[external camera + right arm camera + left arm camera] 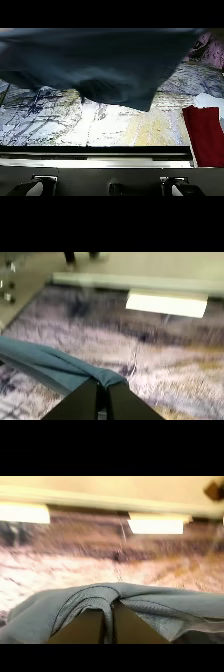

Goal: Fold the clothes and pants, and hang the long-sleeved shirts on hangers.

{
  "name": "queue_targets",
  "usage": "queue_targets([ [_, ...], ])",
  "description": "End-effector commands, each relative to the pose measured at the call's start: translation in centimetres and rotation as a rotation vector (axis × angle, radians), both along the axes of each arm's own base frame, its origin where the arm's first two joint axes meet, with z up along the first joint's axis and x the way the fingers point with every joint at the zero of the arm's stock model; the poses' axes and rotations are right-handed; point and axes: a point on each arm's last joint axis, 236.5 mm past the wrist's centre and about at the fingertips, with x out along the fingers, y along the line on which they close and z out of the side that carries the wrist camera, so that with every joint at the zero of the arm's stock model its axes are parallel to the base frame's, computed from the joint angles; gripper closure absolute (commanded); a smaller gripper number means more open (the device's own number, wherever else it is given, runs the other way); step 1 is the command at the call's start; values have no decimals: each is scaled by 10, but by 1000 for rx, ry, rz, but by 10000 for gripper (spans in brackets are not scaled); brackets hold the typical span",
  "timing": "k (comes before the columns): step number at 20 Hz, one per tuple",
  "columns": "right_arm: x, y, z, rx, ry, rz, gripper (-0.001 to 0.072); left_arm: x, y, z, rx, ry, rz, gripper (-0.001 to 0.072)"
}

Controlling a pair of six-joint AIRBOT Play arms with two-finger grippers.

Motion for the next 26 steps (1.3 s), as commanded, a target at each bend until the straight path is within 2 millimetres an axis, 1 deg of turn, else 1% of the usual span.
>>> queue_targets([
  [1, -80, -20, 59, 51, -184, -131, 681, -91, 29, 62, 14, -192, 215, 690],
  [2, -89, -25, 64, 64, -200, -159, 681, -104, 37, 68, 13, -215, 264, 690],
  [3, -93, -30, 66, 73, -204, -183, 681, -111, 43, 71, 24, -228, 293, 690],
  [4, -93, -32, 65, 76, -201, -192, 681, -113, 45, 71, 29, -229, 301, 690],
  [5, -86, -35, 62, 76, -186, -202, 681, -107, 45, 68, 26, -217, 296, 690],
  [6, -72, -36, 55, 72, -152, -207, 681, -98, 42, 61, 16, -191, 280, 690],
  [7, -54, -37, 43, 69, -100, -207, 681, -81, 42, 47, 10, -141, 264, 690],
  [8, -30, -38, 24, 81, -15, -207, 681, -61, 39, 27, 13, -77, 232, 690],
  [9, -4, -39, 1, 80, 80, -207, 681, -39, 36, 5, 22, -8, 194, 690],
  [10, 24, -39, -29, 71, 193, -202, 681, -15, 33, -21, 28, 64, 155, 689],
  [12, 78, -42, -96, 40, 408, -192, 681, 36, 30, -88, 27, 237, 79, 689],
  [14, 132, -44, -161, 25, 572, -183, 681, 82, 27, -166, 5, 418, 5, 689],
  [16, 182, -44, -227, 17, 690, -173, 681, 125, 25, -247, -42, 570, -40, 688],
  [18, 225, -43, -293, 22, 779, -180, 681, 159, 19, -318, -51, 670, -84, 688],
  [20, 259, -44, -351, 41, 834, -198, 681, 183, 10, -377, -58, 730, -106, 688],
  [21, 271, -46, -376, 47, 853, -210, 681, 193, 7, -402, -53, 744, -111, 688],
  [22, 280, -48, -400, 54, 875, -221, 681, 202, 3, -421, -52, 748, -108, 688],
  [24, 289, -49, -440, 67, 928, -238, 680, 214, -4, -447, -55, 751, -104, 687],
  [26, 291, -49, -471, 76, 983, -249, 680, 215, -12, -467, -61, 780, -114, 685],
])
